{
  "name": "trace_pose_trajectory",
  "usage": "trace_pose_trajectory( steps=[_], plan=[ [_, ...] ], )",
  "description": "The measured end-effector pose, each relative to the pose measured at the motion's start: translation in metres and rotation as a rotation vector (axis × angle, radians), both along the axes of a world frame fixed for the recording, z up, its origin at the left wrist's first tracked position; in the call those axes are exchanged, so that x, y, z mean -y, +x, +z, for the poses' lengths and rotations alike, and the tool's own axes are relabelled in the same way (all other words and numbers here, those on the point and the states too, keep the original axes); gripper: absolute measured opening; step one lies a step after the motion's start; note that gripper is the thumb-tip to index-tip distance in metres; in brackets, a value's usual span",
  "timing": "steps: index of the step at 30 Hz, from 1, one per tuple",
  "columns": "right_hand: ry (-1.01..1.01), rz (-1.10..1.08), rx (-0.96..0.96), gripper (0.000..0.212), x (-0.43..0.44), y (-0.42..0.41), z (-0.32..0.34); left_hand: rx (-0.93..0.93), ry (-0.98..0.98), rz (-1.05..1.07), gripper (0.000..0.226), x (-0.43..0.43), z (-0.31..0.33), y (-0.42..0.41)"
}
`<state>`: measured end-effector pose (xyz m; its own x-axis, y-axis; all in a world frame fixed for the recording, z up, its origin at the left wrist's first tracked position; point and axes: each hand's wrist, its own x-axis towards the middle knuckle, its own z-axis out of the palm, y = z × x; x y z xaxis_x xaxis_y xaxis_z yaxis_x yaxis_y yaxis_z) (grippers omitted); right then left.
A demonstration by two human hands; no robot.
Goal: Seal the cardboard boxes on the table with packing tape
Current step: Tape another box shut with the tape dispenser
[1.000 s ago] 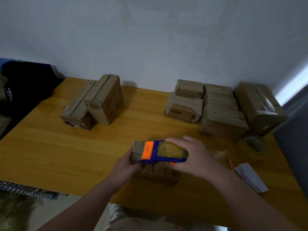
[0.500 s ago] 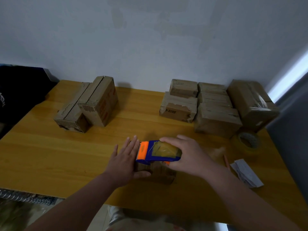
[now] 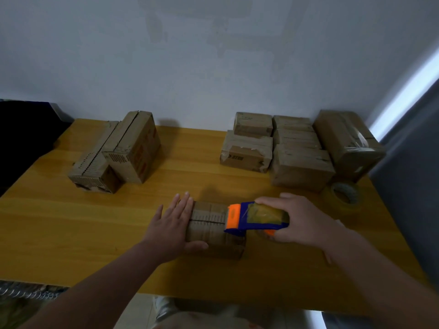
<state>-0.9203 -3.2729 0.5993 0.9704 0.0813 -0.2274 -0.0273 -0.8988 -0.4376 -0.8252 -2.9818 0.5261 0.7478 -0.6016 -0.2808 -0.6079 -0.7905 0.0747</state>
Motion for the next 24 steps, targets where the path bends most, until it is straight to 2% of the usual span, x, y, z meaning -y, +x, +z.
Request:
trace_pose_trajectory(
  steps=[4, 12, 16, 24],
  plan=[
    [0.047, -0.082, -0.011, 0.079, 0.005, -0.005, -0.013, 0.035, 0.041, -0.040, 0.126, -0.001, 0.003, 0.007],
    [-0.072, -0.093, 0.050, 0.078, -0.027, -0.013, -0.009, 0.172, 0.087, -0.122, 0.112, -0.022, 0.006, 0.029],
    [-0.054, -0.122, 0.051, 0.079, -0.029, -0.015, -0.014, 0.133, 0.078, -0.123, 0.120, -0.008, 0.007, 0.012],
    [0.040, -0.164, 0.089, 0.082, -0.028, -0.013, -0.024, 0.052, 0.017, -0.187, 0.109, 0.038, -0.004, -0.014]
  ],
)
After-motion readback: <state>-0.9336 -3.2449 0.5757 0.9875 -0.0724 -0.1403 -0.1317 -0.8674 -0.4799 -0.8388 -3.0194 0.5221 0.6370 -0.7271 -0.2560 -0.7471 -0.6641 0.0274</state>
